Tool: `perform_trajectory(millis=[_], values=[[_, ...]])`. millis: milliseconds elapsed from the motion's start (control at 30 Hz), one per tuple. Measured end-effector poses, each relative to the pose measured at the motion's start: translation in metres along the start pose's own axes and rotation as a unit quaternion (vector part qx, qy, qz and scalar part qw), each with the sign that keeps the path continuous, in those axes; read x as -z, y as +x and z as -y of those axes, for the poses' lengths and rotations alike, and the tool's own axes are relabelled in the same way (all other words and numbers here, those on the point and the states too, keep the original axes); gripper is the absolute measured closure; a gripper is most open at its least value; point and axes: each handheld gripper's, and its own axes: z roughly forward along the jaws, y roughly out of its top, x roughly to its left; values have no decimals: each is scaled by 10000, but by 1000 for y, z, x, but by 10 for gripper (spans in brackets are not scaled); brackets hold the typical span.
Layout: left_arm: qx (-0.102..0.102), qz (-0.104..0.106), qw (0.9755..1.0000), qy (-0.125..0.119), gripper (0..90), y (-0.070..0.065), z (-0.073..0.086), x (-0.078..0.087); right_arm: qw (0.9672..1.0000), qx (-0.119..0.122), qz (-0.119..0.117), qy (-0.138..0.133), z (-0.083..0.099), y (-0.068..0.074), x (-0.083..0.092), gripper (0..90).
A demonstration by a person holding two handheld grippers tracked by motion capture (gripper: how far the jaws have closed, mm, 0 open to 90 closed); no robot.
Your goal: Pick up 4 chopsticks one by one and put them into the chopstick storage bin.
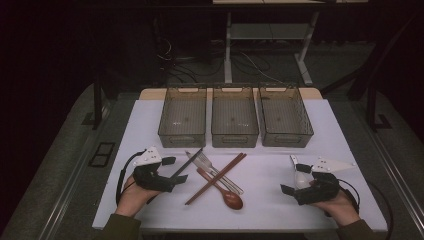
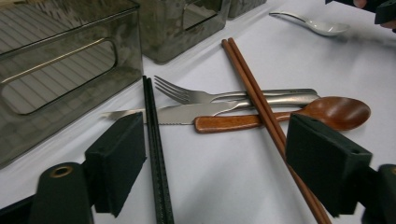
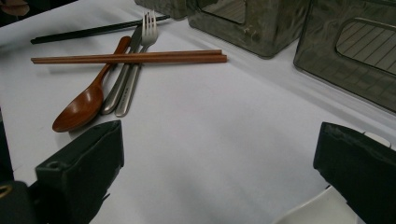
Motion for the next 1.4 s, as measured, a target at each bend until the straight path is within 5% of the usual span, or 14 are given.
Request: perform_trajectory(millis=[900,1167,1400], values=[[-40,-399,9987,300,517,13,16,8,10000,-14,42,12,0,0,-1,16],[27,-556,9978,354,705,17,19,9,10000,-33,37,12,0,0,-1,16],[202,-540,9973,446,751,22,26,5,10000,-42,32,5,0,0,-1,16]])
